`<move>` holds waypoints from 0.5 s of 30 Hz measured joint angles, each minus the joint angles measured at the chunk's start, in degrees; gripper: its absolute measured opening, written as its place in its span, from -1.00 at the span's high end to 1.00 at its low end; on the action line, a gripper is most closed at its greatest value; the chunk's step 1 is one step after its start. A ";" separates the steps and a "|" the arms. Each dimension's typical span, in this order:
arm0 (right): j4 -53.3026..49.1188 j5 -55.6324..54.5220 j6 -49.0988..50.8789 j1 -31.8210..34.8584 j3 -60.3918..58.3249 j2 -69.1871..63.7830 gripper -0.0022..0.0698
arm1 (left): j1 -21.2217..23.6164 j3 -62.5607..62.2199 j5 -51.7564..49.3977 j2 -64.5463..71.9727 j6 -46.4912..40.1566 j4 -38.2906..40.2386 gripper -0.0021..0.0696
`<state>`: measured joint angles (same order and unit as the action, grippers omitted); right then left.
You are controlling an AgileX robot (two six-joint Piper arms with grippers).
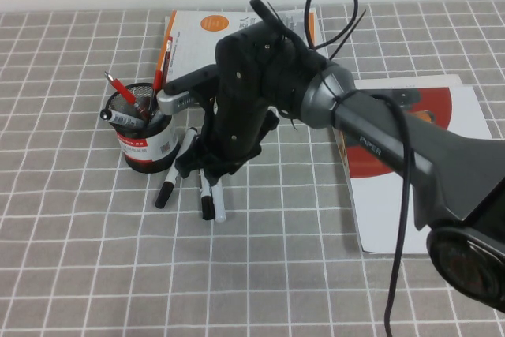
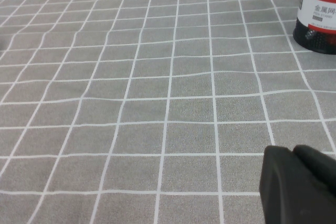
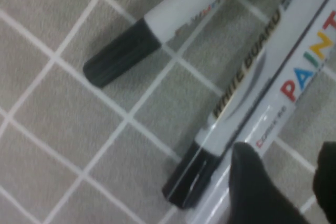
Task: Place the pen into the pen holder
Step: Pick up the pen on the table
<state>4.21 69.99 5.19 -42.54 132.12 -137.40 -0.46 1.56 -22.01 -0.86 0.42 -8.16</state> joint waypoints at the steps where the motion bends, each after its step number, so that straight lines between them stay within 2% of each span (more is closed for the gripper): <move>1: 0.00 -0.54 0.37 0.00 0.00 -0.14 0.30 | 0.00 0.00 0.00 0.00 0.00 0.00 0.95; 7: -0.39 -2.53 2.13 0.00 0.03 -1.58 0.26 | 0.00 0.00 0.00 0.00 0.00 0.00 0.95; 15: -2.65 -3.40 3.42 0.00 0.03 -3.65 0.32 | 0.00 0.00 0.00 0.00 0.00 0.00 0.95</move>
<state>1.56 66.58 8.62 -42.54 132.15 -141.04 -0.46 1.56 -22.01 -0.86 0.42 -8.16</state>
